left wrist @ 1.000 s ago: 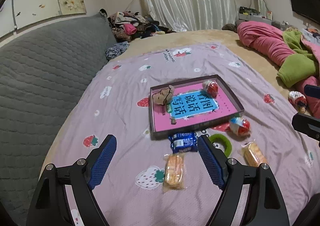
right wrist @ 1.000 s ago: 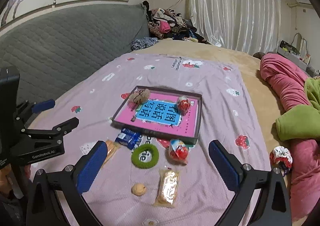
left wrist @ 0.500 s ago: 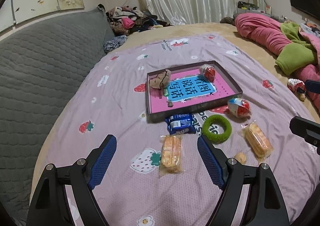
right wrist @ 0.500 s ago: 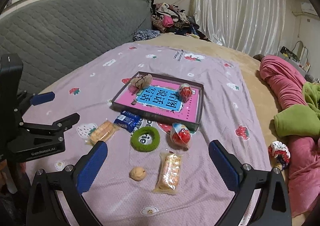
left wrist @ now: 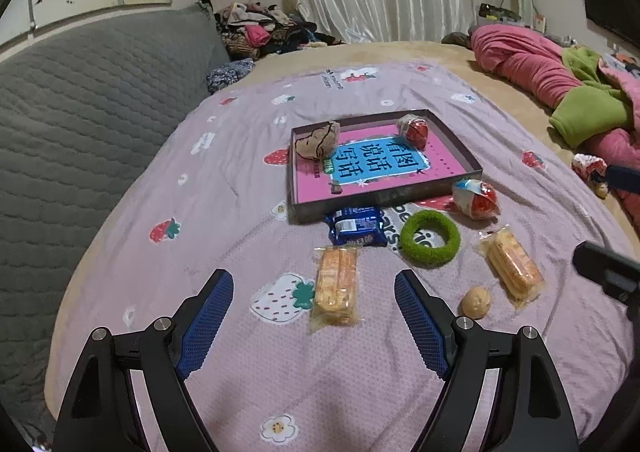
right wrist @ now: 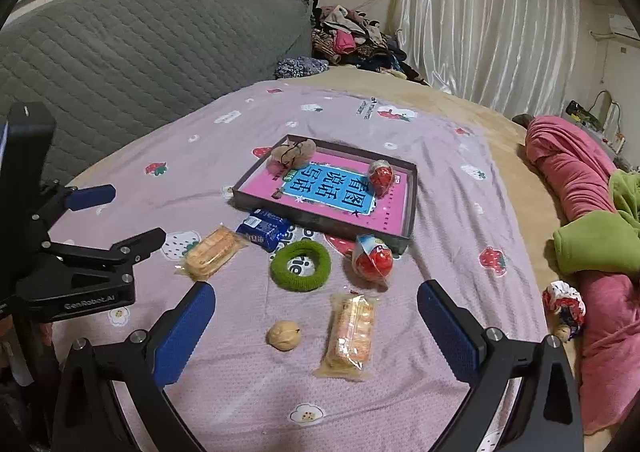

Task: Organize objects
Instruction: 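Withdraw both open tools back from the pink tray, then move the right tool toward a yellow wafer pack while the left tool approaches another wafer pack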

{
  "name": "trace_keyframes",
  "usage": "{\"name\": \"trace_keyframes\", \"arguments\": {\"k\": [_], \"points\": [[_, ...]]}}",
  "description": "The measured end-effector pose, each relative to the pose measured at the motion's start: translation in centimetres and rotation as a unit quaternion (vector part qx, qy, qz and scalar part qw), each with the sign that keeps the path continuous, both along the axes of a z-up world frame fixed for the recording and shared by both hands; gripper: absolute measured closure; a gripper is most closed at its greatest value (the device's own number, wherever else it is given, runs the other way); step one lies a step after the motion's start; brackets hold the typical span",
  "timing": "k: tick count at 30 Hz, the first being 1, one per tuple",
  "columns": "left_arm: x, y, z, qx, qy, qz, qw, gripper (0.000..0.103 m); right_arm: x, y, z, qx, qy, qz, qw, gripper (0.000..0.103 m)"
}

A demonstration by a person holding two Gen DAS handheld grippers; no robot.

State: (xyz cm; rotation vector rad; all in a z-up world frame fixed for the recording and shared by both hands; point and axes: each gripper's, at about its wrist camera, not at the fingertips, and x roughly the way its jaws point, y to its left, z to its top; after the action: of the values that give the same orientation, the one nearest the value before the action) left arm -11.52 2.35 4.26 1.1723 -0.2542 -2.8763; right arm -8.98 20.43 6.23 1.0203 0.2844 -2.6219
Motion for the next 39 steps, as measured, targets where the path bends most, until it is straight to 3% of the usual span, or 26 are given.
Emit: {"name": "trace_keyframes", "arguments": {"k": [20,39], "points": [[1.3,-0.2,0.0,0.033,0.004,0.013,0.9994,0.019,1.4,-0.7,-0.6,-0.014,0.016,-0.005,1.0,0.001],[2.1,0.2,-2.6,0.046,-0.018,0.004,0.9988,0.019,2.0,0.9,-3.2,-0.025,-0.014,-0.021,0.999,0.001]]}}
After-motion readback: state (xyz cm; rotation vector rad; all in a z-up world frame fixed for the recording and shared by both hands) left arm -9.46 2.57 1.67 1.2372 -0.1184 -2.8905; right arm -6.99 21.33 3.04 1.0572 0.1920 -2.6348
